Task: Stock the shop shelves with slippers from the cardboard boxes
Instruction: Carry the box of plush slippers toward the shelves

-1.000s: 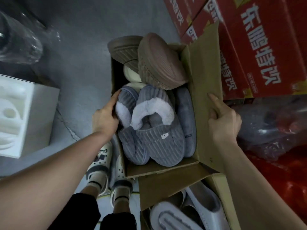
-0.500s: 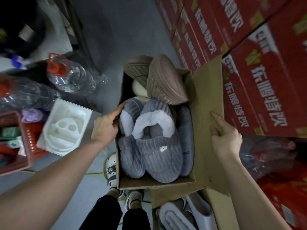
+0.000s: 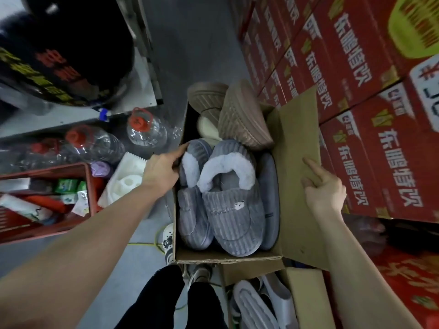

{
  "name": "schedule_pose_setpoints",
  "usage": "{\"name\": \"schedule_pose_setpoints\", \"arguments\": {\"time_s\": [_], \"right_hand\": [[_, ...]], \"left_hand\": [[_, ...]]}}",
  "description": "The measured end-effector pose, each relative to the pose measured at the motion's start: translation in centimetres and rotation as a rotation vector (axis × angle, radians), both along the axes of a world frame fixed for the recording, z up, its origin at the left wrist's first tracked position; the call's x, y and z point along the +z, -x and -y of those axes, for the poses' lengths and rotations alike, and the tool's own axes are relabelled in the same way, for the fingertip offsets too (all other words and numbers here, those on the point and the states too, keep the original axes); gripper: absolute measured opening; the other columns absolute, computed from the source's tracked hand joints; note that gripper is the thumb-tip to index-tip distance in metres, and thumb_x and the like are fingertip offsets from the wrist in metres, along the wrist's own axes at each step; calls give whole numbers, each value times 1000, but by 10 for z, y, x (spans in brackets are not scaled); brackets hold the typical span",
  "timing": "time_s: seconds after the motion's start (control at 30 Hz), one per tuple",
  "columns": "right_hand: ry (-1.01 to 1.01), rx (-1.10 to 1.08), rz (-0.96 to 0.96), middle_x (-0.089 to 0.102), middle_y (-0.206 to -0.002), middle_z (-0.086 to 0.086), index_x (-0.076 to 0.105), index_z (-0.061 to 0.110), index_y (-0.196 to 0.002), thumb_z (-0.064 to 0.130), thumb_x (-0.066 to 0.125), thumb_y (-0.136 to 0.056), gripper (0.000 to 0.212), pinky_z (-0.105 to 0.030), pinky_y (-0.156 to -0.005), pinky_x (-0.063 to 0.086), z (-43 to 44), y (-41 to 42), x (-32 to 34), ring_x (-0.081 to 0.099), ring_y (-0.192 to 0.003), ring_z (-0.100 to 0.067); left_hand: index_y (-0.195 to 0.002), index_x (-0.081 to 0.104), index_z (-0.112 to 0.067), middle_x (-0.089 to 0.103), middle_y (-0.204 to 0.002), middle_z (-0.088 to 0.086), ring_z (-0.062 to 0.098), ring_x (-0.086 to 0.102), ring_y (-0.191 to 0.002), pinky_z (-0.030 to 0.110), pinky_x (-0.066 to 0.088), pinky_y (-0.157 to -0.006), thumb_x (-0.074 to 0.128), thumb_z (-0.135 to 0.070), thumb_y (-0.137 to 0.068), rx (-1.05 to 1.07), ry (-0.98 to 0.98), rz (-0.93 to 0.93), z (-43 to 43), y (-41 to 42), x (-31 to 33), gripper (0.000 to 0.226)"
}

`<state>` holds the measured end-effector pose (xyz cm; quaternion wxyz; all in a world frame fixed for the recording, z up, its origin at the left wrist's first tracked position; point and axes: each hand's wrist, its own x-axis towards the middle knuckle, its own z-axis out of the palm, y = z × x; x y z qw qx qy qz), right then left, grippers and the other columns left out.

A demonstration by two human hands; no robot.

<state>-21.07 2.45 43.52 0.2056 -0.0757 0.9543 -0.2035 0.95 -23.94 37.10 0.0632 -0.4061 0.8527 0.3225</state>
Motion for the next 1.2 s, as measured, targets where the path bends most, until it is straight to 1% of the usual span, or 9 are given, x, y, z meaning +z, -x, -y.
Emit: {"name": "schedule_pose_setpoints", "arguments": {"time_s": [0.2, 0.37, 0.43, 0.5, 0.57, 0.67, 0.87, 0.97, 1.2], "right_hand": [[29, 31, -53, 65, -129, -5, 58, 46, -131, 8, 61, -88, 57, -43, -97, 51, 56, 7, 72, 67, -100, -30], [42, 71, -71, 61, -135, -7, 56, 45, -134, 10, 60, -91, 55, -42, -100, 49, 102, 36, 107, 65, -108, -31], [59, 105, -107, 58, -139, -4, 56, 45, -135, 9, 58, -91, 56, -40, -106, 45, 123, 54, 121, 60, -119, -31], [73, 127, -143, 56, -141, -3, 56, 44, -135, 8, 57, -91, 56, -36, -108, 43, 146, 79, 131, 57, -123, -30], [95, 147, -184, 58, -139, -2, 56, 47, -133, 8, 57, -91, 58, -37, -104, 46, 171, 106, 141, 60, -119, -30], [125, 172, -216, 61, -136, -2, 55, 51, -132, 9, 56, -90, 59, -38, -98, 51, 209, 151, 155, 66, -104, -30], [121, 239, -253, 66, -128, -5, 55, 49, -133, 9, 56, -90, 59, -36, -100, 49, 284, 233, 186, 64, -108, -32], [113, 273, -242, 64, -131, -5, 54, 47, -135, 6, 55, -91, 60, -34, -102, 44, 325, 267, 194, 59, -115, -32], [133, 305, -236, 63, -131, -6, 56, 45, -134, 2, 51, -89, 63, -32, -104, 41, 440, 341, 192, 55, -119, -31]], "left_hand": [[-132, 55, -43, 72, -104, 11, 36, 65, -95, 33, 48, -75, 55, -15, -87, 49, 127, 46, 59, 2, 68, 53], [-129, 61, -38, 73, -102, 8, 33, 66, -93, 32, 48, -74, 60, -12, -83, 91, 173, -86, 102, 24, 112, 52], [-129, 61, -38, 74, -100, 9, 31, 67, -92, 29, 46, -71, 61, -13, -84, 134, 170, -131, 117, 40, 128, 51], [-127, 62, -39, 75, -96, 9, 29, 68, -91, 30, 51, -75, 61, -15, -84, 180, 186, -163, 131, 60, 139, 50], [-125, 62, -41, 75, -95, 8, 29, 69, -90, 35, 55, -78, 61, -15, -82, 236, 190, -192, 145, 80, 149, 50], [-126, 62, -41, 75, -103, 4, 27, 69, -94, 33, 55, -80, 60, -12, -83, 300, 206, -226, 162, 116, 165, 52], [-129, 59, -41, 75, -101, 5, 29, 69, -88, 34, 56, -79, 56, -14, -86, 353, 249, -211, 209, 184, 189, 52], [-131, 58, -42, 74, -103, 6, 28, 68, -90, 33, 55, -78, 57, -13, -86, 378, 273, -194, 241, 216, 195, 53], [-130, 55, -46, 73, -105, 4, 26, 69, -92, 36, 56, -79, 57, -19, -86, 422, 265, -173, 347, 284, 179, 52]]}}
